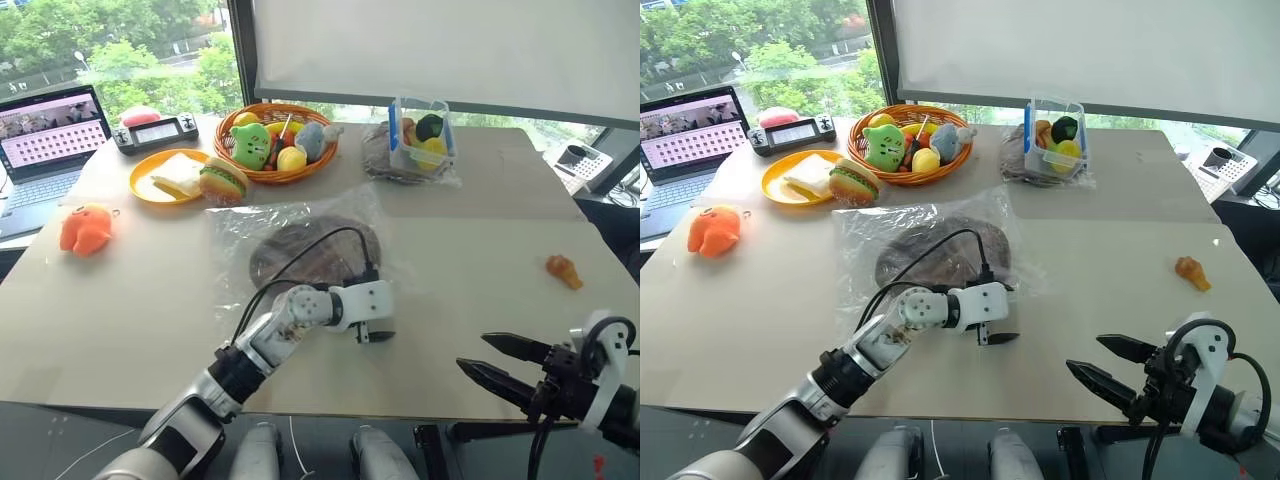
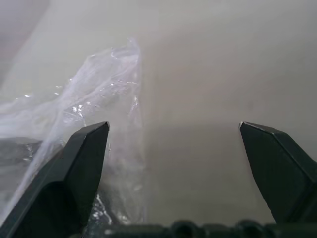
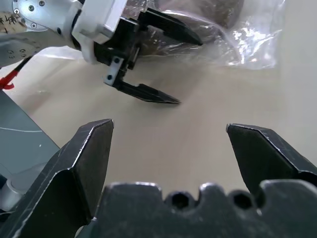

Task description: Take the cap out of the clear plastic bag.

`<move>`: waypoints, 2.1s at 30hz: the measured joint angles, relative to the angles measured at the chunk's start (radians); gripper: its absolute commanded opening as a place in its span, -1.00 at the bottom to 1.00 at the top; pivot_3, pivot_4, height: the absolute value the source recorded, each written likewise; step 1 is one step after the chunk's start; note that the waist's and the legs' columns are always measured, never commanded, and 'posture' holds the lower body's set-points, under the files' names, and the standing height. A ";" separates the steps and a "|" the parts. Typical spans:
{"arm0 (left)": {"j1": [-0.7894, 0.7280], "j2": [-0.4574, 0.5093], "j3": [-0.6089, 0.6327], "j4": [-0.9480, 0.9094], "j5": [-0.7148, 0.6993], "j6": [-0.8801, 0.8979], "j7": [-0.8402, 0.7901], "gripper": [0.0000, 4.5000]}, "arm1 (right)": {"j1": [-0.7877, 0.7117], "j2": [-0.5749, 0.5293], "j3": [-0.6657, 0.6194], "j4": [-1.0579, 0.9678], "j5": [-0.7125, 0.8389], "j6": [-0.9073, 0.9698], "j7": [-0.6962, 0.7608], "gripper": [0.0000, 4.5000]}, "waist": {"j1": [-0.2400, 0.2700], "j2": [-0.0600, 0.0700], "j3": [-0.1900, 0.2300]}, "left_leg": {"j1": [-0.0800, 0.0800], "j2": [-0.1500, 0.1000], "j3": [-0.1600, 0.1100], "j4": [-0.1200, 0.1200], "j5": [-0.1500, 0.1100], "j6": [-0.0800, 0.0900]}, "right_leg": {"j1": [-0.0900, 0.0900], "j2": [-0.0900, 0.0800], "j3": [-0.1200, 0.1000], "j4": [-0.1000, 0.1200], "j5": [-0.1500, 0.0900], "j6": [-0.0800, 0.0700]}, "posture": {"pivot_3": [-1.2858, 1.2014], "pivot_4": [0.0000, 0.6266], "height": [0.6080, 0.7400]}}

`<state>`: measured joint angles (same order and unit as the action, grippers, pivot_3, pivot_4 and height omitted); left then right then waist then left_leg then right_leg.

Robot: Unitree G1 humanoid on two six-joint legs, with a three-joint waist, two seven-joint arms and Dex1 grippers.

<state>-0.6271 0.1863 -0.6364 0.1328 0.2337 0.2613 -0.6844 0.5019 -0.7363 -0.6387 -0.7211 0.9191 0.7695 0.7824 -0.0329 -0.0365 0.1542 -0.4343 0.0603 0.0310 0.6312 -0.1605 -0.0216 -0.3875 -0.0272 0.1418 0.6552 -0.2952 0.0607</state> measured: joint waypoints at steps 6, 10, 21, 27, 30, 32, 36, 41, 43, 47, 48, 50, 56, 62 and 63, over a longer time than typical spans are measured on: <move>-0.020 -0.015 -0.038 0.016 0.107 -0.001 0.071 1.00 | 0.002 0.009 0.001 -0.014 0.007 0.000 -0.026 0.97 | -0.004 -0.001 -0.001 | 0.002 -0.001 -0.001 0.001 0.000 0.000 | 0.001 0.000 0.000 0.001 0.000 0.000 | 0.03 -0.52 1.00; -0.011 0.012 -0.047 -0.004 0.141 -0.001 0.089 1.00 | -0.009 0.011 0.005 -0.015 0.008 -0.001 -0.034 0.97 | -0.019 -0.005 -0.006 | 0.006 0.000 -0.001 -0.001 0.000 0.000 | 0.003 0.001 0.002 0.001 0.001 -0.001 | 0.03 -0.52 1.00; 0.210 0.267 0.141 -0.244 0.057 -0.030 0.039 1.00 | -0.041 0.012 0.047 0.003 -0.002 -0.005 -0.045 0.97 | -0.053 -0.006 -0.008 | 0.012 0.003 -0.001 -0.007 0.000 0.000 | 0.002 0.006 0.007 0.005 -0.002 -0.007 | 0.03 -0.52 1.00; 0.291 0.440 0.207 -0.279 0.044 -0.153 0.028 1.00 | -0.068 0.006 0.077 0.030 -0.017 -0.008 -0.040 0.97 | -0.067 -0.006 -0.010 | 0.020 0.005 0.000 -0.008 0.000 0.000 | 0.005 0.006 0.007 0.008 -0.006 -0.015 | 0.03 -0.52 1.00; 0.312 0.524 0.227 -0.272 0.046 -0.220 0.043 1.00 | -0.089 -0.001 0.083 0.047 -0.033 -0.010 -0.036 0.97 | -0.074 -0.007 -0.010 | 0.026 0.006 0.000 -0.012 -0.002 -0.003 | 0.007 0.007 0.008 0.008 -0.004 -0.018 | 0.03 -0.52 1.00; 0.309 0.574 0.234 -0.232 0.065 -0.275 0.072 1.00 | -0.108 -0.003 0.093 0.064 -0.039 -0.013 -0.032 0.97 | -0.077 -0.009 -0.008 | 0.034 0.005 0.000 -0.018 -0.005 -0.008 | 0.013 0.006 0.009 0.007 -0.005 -0.019 | 0.03 -0.52 1.00; 0.315 0.605 0.267 -0.172 0.093 -0.310 0.107 1.00 | -0.146 -0.003 0.136 0.083 -0.056 -0.023 -0.028 0.97 | -0.080 -0.010 -0.007 | 0.049 0.005 -0.001 -0.025 -0.005 -0.009 | 0.016 0.005 0.009 0.001 -0.005 -0.021 | 0.03 -0.52 1.00; 0.405 0.534 0.356 -0.261 -0.104 -0.185 0.013 1.00 | -0.166 -0.002 0.175 0.101 -0.077 -0.026 -0.027 0.97 | -0.083 -0.003 -0.011 | 0.043 0.005 0.002 -0.025 -0.005 -0.009 | 0.016 0.001 0.009 0.000 -0.005 -0.021 | 0.03 -0.52 1.00; 0.449 0.422 0.350 -0.354 -0.272 -0.063 -0.058 1.00 | -0.174 -0.003 0.187 0.107 -0.082 -0.026 -0.026 0.97 | -0.061 0.000 -0.012 | 0.029 0.000 0.003 -0.022 -0.003 -0.005 | 0.007 -0.001 0.009 -0.002 -0.007 -0.014 | 0.03 -0.52 1.00; 0.407 0.345 0.327 -0.364 -0.354 -0.005 -0.094 1.00 | -0.194 -0.017 0.191 0.107 -0.082 -0.027 -0.018 0.97 | -0.020 -0.003 -0.011 | 0.005 -0.003 -0.004 -0.017 -0.004 -0.004 | -0.011 0.000 0.003 0.000 -0.001 -0.012 | 0.03 -0.52 1.00; 0.386 0.339 0.337 -0.357 -0.357 -0.005 -0.100 1.00 | -0.193 -0.022 0.190 0.108 -0.082 -0.027 -0.017 0.97 | -0.011 -0.003 -0.011 | 0.004 -0.004 -0.004 -0.017 -0.004 -0.004 | -0.012 0.000 0.003 0.000 -0.001 -0.012 | 0.03 -0.52 1.00; 0.345 0.304 0.342 -0.336 -0.357 -0.021 -0.105 1.00 | -0.191 -0.028 0.188 0.113 -0.082 -0.027 -0.012 0.97 | 0.002 -0.002 -0.011 | 0.003 -0.007 -0.006 -0.017 -0.004 -0.003 | -0.011 -0.001 0.003 0.000 -0.001 -0.012 | 0.03 -0.52 1.00; 0.301 0.213 0.305 -0.276 -0.344 -0.046 -0.092 1.00 | -0.193 -0.039 0.185 0.118 -0.081 -0.027 -0.006 0.97 | 0.011 -0.003 -0.010 | 0.004 -0.009 -0.009 -0.012 -0.004 -0.003 | -0.003 -0.003 0.003 -0.006 -0.002 -0.002 | 0.03 -0.52 1.00; 0.228 0.181 0.264 -0.260 -0.263 -0.078 -0.076 1.00 | -0.185 -0.043 0.169 0.124 -0.081 -0.027 -0.001 0.97 | 0.015 -0.003 -0.010 | 0.004 -0.010 -0.011 -0.005 -0.004 -0.002 | 0.001 -0.003 0.002 -0.007 0.000 0.001 | 0.03 -0.52 1.00; 0.198 0.168 0.245 -0.239 -0.232 -0.082 -0.068 1.00 | -0.187 -0.043 0.167 0.125 -0.081 -0.027 -0.001 0.97 | 0.017 -0.003 -0.010 | 0.004 -0.011 -0.011 -0.005 -0.003 -0.002 | 0.001 -0.003 0.002 -0.007 0.000 0.001 | 0.03 -0.52 1.00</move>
<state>-0.4290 0.3539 -0.3916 -0.1062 0.0012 0.1792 -0.7522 0.3145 -0.7792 -0.4718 -0.5962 0.8380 0.7420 0.7814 -0.0157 -0.0395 0.1439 -0.4305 0.0498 0.0199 0.6265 -0.1639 -0.0236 -0.3866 -0.0302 0.1442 0.6483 -0.2954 0.0615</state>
